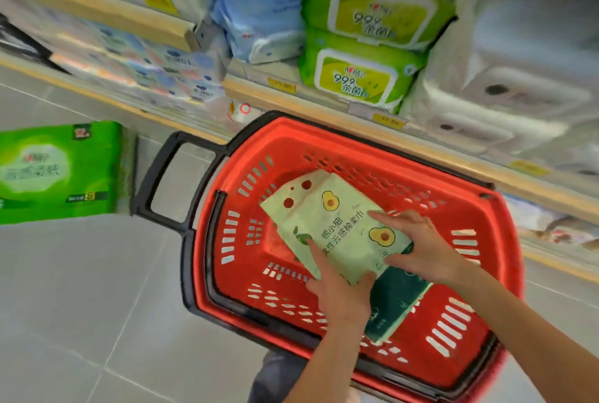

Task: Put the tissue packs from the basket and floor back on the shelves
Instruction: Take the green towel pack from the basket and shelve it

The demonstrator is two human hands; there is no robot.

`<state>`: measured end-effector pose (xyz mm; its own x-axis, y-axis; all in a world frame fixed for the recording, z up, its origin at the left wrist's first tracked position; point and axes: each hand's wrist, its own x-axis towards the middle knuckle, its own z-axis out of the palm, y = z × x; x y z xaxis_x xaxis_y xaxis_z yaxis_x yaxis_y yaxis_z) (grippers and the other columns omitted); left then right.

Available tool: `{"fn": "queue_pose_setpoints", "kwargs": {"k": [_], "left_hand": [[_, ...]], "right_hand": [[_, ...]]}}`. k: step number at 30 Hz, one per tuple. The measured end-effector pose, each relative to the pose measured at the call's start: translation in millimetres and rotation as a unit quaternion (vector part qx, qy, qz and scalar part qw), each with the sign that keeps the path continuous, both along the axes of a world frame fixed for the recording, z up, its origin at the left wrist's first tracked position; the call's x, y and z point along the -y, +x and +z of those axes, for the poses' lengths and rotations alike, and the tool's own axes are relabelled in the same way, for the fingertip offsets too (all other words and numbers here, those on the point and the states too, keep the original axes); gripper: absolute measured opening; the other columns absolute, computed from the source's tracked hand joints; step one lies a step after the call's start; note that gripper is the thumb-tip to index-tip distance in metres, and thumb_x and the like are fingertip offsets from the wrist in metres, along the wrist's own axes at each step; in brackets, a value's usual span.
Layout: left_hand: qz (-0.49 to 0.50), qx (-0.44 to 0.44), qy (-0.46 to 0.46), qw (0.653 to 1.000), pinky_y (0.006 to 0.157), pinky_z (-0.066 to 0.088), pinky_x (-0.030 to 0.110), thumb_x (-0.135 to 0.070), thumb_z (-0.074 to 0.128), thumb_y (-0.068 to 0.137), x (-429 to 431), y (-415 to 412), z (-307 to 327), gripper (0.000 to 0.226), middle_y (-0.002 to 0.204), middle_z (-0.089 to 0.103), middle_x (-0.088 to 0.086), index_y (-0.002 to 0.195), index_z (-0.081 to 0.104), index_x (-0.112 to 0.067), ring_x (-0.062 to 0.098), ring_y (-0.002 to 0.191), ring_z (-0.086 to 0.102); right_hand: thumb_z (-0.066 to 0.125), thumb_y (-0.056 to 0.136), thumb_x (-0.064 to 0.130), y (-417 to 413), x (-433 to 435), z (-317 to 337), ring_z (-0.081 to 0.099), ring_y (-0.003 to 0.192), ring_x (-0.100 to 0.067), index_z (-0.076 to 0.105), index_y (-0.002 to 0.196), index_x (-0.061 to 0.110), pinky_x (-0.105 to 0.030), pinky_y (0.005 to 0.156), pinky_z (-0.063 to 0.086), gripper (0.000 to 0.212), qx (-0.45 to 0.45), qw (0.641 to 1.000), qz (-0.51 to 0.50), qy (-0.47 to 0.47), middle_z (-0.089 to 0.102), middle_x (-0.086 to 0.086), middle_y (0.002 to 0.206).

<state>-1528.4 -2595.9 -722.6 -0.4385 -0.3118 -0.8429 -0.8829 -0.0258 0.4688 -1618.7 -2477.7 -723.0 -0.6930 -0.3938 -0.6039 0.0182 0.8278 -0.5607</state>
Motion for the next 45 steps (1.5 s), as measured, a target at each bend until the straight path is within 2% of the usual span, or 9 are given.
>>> {"fn": "queue_pose_setpoints", "kwargs": {"k": [5,13,17,20,25,29,33,41,45], "left_hand": [[-0.014,-0.055,-0.008,0.998,0.093,0.040,0.034,-0.022,0.074,0.076,9.9,13.4,81.0,0.109,0.114,0.027,0.009,0.143,-0.010,-0.041,0.017,0.089,0.035],[-0.139,-0.216,-0.085,0.963,0.077,0.032,0.026,-0.029,0.076,0.072,29.5,30.3,218.9,0.112,0.116,0.033,0.002,0.144,-0.009,-0.040,0.017,0.100,0.032],[-0.189,-0.299,-0.120,0.928,0.077,0.034,0.025,-0.027,0.076,0.073,37.4,35.9,290.7,0.109,0.112,0.030,-0.002,0.137,-0.010,-0.049,0.012,0.097,0.030],[-0.227,-0.350,-0.130,0.900,0.062,0.034,0.009,-0.023,0.073,0.076,43.0,43.3,348.3,0.104,0.109,0.027,-0.005,0.135,-0.007,-0.053,0.004,0.085,0.036],[-0.291,-0.441,-0.154,0.835,0.066,0.038,0.017,-0.025,0.073,0.077,49.5,59.7,445.7,0.103,0.118,0.028,-0.007,0.133,-0.006,-0.059,0.006,0.093,0.040],[-0.317,-0.520,-0.147,0.779,0.082,0.040,0.025,-0.025,0.076,0.074,59.8,82.0,526.7,0.103,0.115,0.033,-0.004,0.128,-0.004,-0.061,0.007,0.098,0.040],[-0.328,-0.587,-0.161,0.723,0.071,0.031,0.016,-0.026,0.077,0.072,67.0,102.8,606.8,0.103,0.112,0.034,-0.006,0.132,-0.002,-0.056,-0.003,0.087,0.035],[-0.315,-0.693,-0.165,0.628,0.085,0.034,0.020,-0.021,0.078,0.071,39.2,129.9,740.7,0.104,0.114,0.031,-0.008,0.135,0.002,-0.053,0.005,0.101,0.036],[-0.321,-0.732,-0.193,0.568,0.084,0.028,0.017,-0.024,0.076,0.073,-1.3,142.8,796.0,0.104,0.114,0.028,-0.009,0.140,0.001,-0.049,0.001,0.099,0.032]], "right_hand": [[0.068,0.074,0.018,25.2,-1.4,79.9,0.034,0.096,-0.019,0.027,0.124,0.055,-0.036,0.082,0.040,0.074,-0.069,0.997,-0.019,-0.028,0.037,0.004,0.096],[0.062,0.066,0.032,74.5,-6.3,215.2,0.036,0.096,-0.019,0.019,0.124,0.068,-0.032,0.089,0.033,0.081,-0.180,0.971,-0.114,-0.108,0.041,0.000,0.098],[0.070,0.073,0.021,92.5,-3.4,288.0,0.036,0.098,-0.017,0.026,0.128,0.050,-0.029,0.088,0.034,0.076,-0.237,0.951,-0.155,-0.126,0.037,0.008,0.096],[0.071,0.074,0.013,113.6,-4.3,343.8,0.039,0.101,-0.015,0.028,0.128,0.050,-0.030,0.093,0.039,0.079,-0.277,0.926,-0.198,-0.165,0.034,0.013,0.099],[0.070,0.075,0.017,153.9,-5.9,438.9,0.042,0.108,-0.017,0.021,0.120,0.072,-0.033,0.095,0.044,0.087,-0.359,0.882,-0.245,-0.183,0.033,0.015,0.103],[0.071,0.075,0.015,190.8,0.8,524.9,0.042,0.102,-0.008,0.022,0.125,0.061,-0.022,0.093,0.041,0.084,-0.420,0.848,-0.265,-0.183,0.034,0.009,0.101],[0.071,0.072,0.022,223.9,3.9,606.2,0.043,0.100,-0.015,0.025,0.127,0.057,-0.032,0.093,0.043,0.079,-0.488,0.808,-0.272,-0.188,0.036,0.005,0.100],[0.072,0.074,0.017,266.0,-21.6,737.7,0.044,0.106,-0.014,0.025,0.123,0.063,-0.035,0.096,0.045,0.082,-0.600,0.729,-0.264,-0.197,0.036,0.002,0.104],[0.073,0.074,0.014,283.3,-61.4,785.4,0.040,0.106,0.006,0.025,0.124,0.059,-0.022,0.098,0.041,0.083,-0.642,0.687,-0.266,-0.213,0.034,0.009,0.106]]}}
